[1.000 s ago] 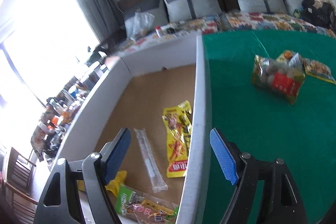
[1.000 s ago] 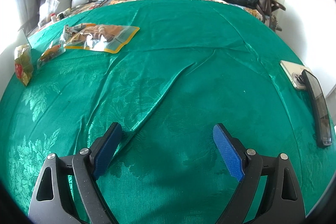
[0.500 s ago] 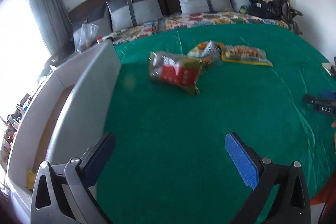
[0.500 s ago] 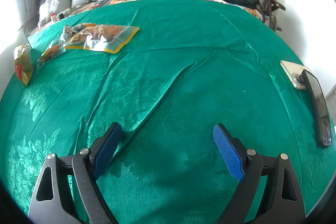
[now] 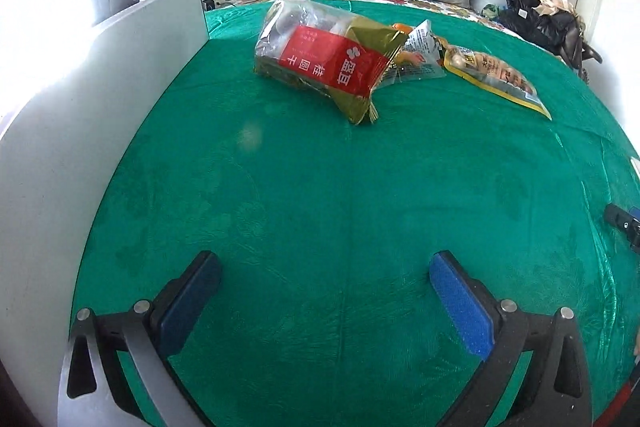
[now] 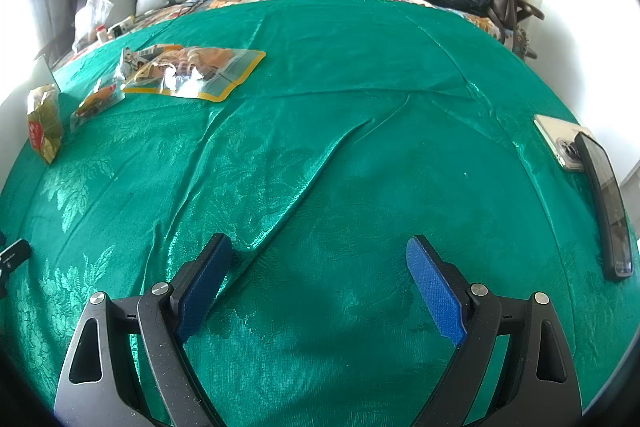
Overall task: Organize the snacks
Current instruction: 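Move the left gripper to the gold-ended nut bag and grasp it, then lift the gold-ended nut bag off the sheet with the left gripper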
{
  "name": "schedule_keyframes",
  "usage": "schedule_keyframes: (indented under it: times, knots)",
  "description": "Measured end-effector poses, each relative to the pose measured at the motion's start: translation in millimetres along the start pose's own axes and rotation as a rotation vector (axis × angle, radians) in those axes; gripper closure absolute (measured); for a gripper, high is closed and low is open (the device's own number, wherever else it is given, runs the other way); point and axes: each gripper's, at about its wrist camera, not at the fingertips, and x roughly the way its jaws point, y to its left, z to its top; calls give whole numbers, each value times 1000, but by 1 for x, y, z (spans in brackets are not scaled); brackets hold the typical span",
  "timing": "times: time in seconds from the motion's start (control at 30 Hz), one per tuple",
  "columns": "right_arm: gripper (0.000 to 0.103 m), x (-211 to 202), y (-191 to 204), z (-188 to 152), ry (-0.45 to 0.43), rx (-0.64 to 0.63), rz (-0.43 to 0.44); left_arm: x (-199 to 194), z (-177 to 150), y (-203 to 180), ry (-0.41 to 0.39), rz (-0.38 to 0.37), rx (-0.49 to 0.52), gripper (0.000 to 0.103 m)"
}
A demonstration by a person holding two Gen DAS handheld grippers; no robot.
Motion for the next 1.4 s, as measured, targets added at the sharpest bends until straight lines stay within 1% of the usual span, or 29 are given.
schedule_keyframes:
  times: [0.13,0.17,0.23,0.27,0.33,0.37,0.43,0.5,0.57,0.63,0.67,0.7,0.73,0.77,0.8,0.87,0.93,1.0,1.07,1.13,1.17,1.2,1.23,1.27,1.3,1.33,1.4]
  knots:
    - [12,0,0,0,0,0,0,-1,2,0,8,-1,1,0]
    - [12,0,0,0,0,0,0,-2,4,0,26,-3,1,0]
    - [12,0,0,0,0,1,0,8,19,3,99,-11,-7,1]
    - [12,0,0,0,0,1,0,6,29,3,104,-29,-20,1]
    - [12,0,0,0,0,1,1,-3,53,3,46,-73,-52,1]
    - [11,0,-1,-2,0,1,2,-8,70,4,13,-81,-66,1]
    - [11,1,-1,-2,0,1,4,-10,106,4,-19,-65,-82,1]
    - [11,1,-1,-2,0,1,4,-3,138,2,-18,-33,-92,1]
    - [11,1,-1,-2,0,1,5,13,162,1,16,23,-92,1]
    - [11,1,-1,-3,0,1,5,35,174,-1,80,80,-75,1]
    - [11,1,-1,-3,0,2,5,43,176,-1,103,95,-63,6]
    - [11,1,-1,-3,0,2,5,48,177,2,110,87,-57,13]
    - [11,1,-1,-3,0,2,5,48,175,8,104,51,-70,33]
    - [11,1,-1,-3,0,2,5,44,171,14,81,45,-88,39]
    - [11,1,-1,-3,0,2,5,38,164,20,51,22,-103,45]
    - [11,1,-1,-3,0,1,4,27,150,32,15,-25,-91,57]
    - [10,2,-2,-3,0,1,5,14,136,42,19,-99,-109,61]
    - [10,2,-1,-3,0,1,6,0,116,50,36,-198,-121,61]
    - [10,2,-1,-3,0,1,5,-15,93,47,55,-297,-84,61]
    - [10,2,-1,-3,0,1,5,-26,72,48,77,-424,-65,61]
    - [10,2,-1,-3,0,1,5,-30,63,47,90,-462,-56,61]
    - [10,2,-1,-3,0,1,5,-32,55,47,98,-458,-44,59]
    - [10,2,-1,-3,0,1,6,-35,49,53,77,-429,-52,52]
    - [10,2,-1,-3,0,2,6,-38,46,62,65,-396,-76,39]
    - [10,2,-1,-3,0,2,6,-38,45,70,67,-354,-105,32]
    - [10,2,-1,-3,0,2,6,-40,42,77,69,-306,-134,28]
    - [10,2,-1,-3,-1,2,6,-43,40,92,78,-244,-175,28]
